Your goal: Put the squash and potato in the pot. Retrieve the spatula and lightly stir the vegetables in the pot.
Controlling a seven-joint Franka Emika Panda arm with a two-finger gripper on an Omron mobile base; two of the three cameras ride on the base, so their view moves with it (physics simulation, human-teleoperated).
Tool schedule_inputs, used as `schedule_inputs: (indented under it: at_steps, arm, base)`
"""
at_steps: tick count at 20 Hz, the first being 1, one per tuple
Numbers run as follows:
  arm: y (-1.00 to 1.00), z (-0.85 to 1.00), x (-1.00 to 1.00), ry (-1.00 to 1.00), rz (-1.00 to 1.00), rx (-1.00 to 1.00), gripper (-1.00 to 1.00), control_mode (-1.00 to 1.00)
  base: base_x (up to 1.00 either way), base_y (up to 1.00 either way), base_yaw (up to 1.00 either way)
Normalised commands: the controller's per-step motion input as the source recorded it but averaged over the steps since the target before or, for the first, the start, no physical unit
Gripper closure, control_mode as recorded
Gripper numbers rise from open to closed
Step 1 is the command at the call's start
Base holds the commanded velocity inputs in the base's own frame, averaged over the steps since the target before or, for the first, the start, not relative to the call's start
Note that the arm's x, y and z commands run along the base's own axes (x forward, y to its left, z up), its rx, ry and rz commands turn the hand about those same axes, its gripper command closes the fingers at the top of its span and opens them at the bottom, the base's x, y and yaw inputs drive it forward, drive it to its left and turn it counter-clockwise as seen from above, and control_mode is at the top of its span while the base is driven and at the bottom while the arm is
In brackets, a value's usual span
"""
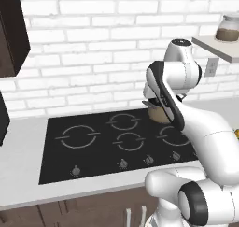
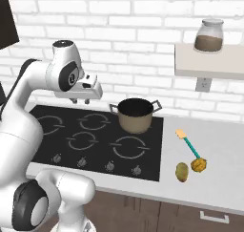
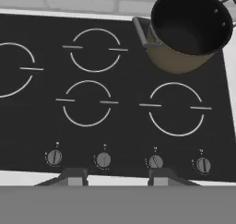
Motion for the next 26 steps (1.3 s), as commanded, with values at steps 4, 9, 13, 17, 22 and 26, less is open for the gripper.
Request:
schedule_inputs:
  at_steps: [4,9,13,17,22,26]
  arm:
    - [-0.03,0.00,0.00,0.00,0.00,0.00,-1.00,1.00]
    - [0.00,0.00,0.00,0.00,0.00,0.00,-1.00,1.00]
    - [0.00,0.00,0.00,0.00,0.00,0.00,-1.00,1.00]
    - [0.00,0.00,0.00,0.00,0.00,0.00,-1.00,1.00]
    - [0.00,0.00,0.00,0.00,0.00,0.00,-1.00,1.00]
    - [0.00,0.00,0.00,0.00,0.00,0.00,-1.00,1.00]
  base:
    - [0.00,-0.37,-0.01]
    - [0.00,-0.80,-0.01]
    - [0.00,-0.43,0.00]
    - [0.11,0.22,-0.03]
    - [0.51,0.11,-0.07]
    - [0.89,0.00,-0.03]
